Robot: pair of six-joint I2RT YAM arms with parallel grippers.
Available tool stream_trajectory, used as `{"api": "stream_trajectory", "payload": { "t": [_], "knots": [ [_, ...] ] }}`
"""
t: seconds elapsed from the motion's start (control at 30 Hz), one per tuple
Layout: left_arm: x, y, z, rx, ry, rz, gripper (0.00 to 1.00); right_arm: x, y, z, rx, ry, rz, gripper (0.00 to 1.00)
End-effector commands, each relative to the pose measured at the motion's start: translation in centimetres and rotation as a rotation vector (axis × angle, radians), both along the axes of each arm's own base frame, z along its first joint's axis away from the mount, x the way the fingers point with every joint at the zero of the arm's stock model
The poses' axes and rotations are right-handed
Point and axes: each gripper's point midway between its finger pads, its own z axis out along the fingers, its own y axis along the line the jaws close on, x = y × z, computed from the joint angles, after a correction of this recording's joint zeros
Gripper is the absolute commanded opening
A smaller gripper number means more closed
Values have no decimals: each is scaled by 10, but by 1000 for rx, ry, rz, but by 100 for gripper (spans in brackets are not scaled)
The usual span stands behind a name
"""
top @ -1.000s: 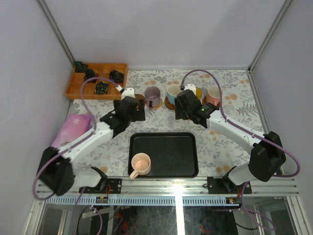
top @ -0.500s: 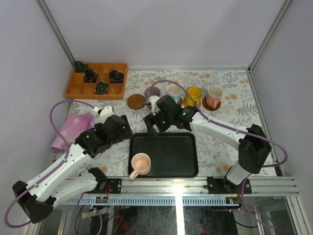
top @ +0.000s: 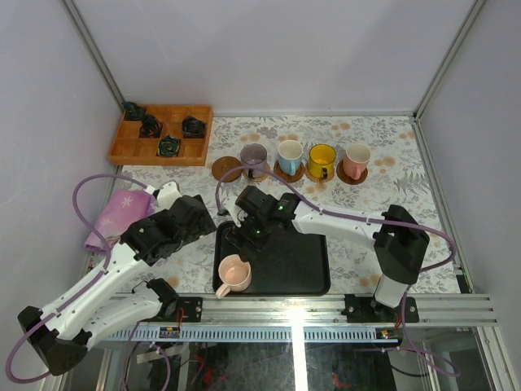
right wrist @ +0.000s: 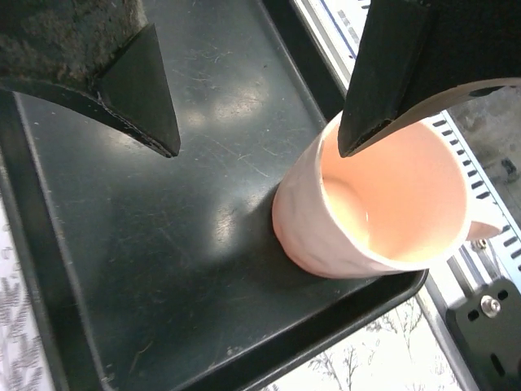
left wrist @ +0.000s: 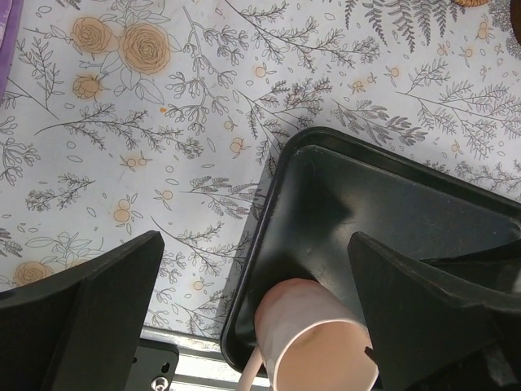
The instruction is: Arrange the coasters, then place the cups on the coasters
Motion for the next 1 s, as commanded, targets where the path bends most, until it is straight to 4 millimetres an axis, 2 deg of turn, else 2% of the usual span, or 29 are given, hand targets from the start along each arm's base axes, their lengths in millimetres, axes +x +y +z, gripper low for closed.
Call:
{"api": "stream_trajectory", "payload": {
  "t": [0.0,0.17,0.23,0.27,0.33,0.4,0.57,0.67,0.77,0.87,0.97],
  "knots": [
    [0,8,2,5,-24,49,97,-16,9,5,10,8,79,86],
    [-1,9,1,5,-25,53,97,-25,16,-2,17,15,92,86],
    [-2,9,-1,-2,-23,55,97,-24,18,-8,6,14,82,82],
    [-2,9,0,-5,-25,56,97,-22,18,-11,-6,9,72,78],
    [-3,10,-1,-1,-25,52,97,-18,18,-16,-28,-4,51,61],
    [-2,10,-1,6,-24,51,97,-14,17,-19,-44,-23,27,52],
    [2,7,0,15,-26,40,97,-3,9,-20,-86,-72,-18,43],
    [4,4,-2,14,-25,26,97,4,4,-21,-119,-106,-42,39],
    [6,-1,-5,7,-28,5,97,23,-8,-19,-185,-194,-101,36],
    [8,-7,-9,-1,-35,-33,97,43,-24,-19,-257,-294,-164,39],
    [11,-18,-11,-23,-48,-96,97,55,-39,-25,-305,-314,-215,39]
  ]
}}
